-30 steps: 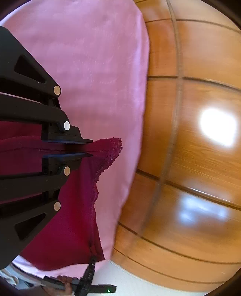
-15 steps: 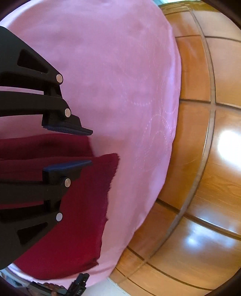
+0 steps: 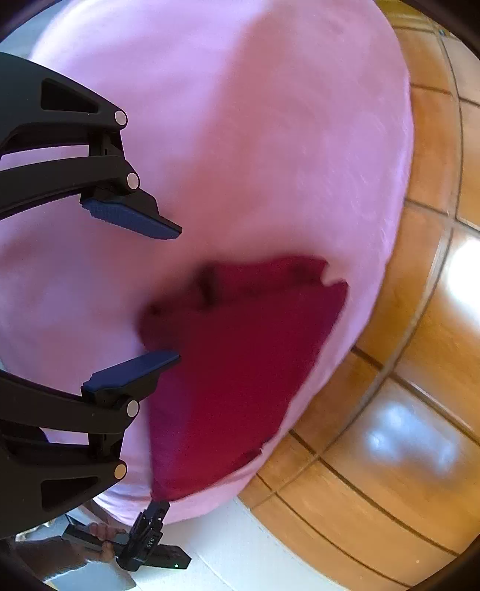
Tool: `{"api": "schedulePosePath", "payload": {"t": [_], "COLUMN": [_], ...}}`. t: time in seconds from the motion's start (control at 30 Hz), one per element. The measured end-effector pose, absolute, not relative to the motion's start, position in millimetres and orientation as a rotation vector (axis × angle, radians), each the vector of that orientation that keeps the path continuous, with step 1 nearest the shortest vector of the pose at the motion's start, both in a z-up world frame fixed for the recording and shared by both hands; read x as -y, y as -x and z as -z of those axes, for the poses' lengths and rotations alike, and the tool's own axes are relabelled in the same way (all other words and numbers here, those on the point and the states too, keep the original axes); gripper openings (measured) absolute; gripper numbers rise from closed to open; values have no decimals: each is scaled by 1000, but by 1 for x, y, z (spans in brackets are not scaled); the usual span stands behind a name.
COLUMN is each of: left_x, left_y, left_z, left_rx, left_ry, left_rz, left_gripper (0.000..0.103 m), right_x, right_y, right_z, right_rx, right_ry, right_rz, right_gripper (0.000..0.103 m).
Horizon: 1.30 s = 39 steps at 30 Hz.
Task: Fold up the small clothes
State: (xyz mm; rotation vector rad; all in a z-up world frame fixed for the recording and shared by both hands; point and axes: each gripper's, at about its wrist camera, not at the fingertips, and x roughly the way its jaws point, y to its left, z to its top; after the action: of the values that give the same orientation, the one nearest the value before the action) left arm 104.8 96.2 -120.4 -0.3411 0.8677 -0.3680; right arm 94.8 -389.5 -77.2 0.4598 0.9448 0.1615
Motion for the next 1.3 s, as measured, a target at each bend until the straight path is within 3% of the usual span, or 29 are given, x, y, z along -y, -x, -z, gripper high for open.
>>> {"api": "schedulePosePath", "payload": {"t": [0.1,0.13,0.27,0.43,0.47,0.5,0.57,0.77,0.93,0.97,1.13,1.2,1.23,1.3], "left_x": [-100,-100,-88,-63,-61,-60,-59,-63,-68,-71,-99,-104,-105,-100], "left_y": [-95,-91,-78,-101,-107,-112,-117,-105,-101,-101,-98,-98,-99,-104], "left_z": [124,122,110,123,126,130,132,116,136,136,113,100,93,81], "left_rx": [-880,-877,-828,-844,-847,-854,-871,-846,-903,-906,-858,-819,-794,-758], "left_ry": [339,325,254,116,90,75,54,-120,-124,-102,107,154,187,234], "left_rz": [373,396,503,530,534,549,618,665,635,619,540,513,504,504], "left_gripper": [61,61,62,62,51,30,16,11,5,5,5,6,10,44], "right_x": [387,389,395,392,394,395,395,396,390,390,396,398,399,395], "right_y": [-102,-101,-95,-116,-119,-121,-124,-124,-125,-124,-114,-110,-109,-112], "right_z": [85,82,63,97,101,102,102,97,101,100,81,69,61,47], "right_rx": [-978,-969,-917,-985,-986,-986,-992,-1013,-1015,-1017,-1006,-973,-949,-906], "right_ry": [-404,-413,-360,-314,-316,-324,-317,-287,-267,-255,-220,-207,-205,-212], "right_rz": [-107,-112,-96,-24,-19,-16,-9,-5,10,15,41,61,69,54], "right_gripper": [14,12,10,9,9,9,9,10,12,12,46,46,46,47]}}
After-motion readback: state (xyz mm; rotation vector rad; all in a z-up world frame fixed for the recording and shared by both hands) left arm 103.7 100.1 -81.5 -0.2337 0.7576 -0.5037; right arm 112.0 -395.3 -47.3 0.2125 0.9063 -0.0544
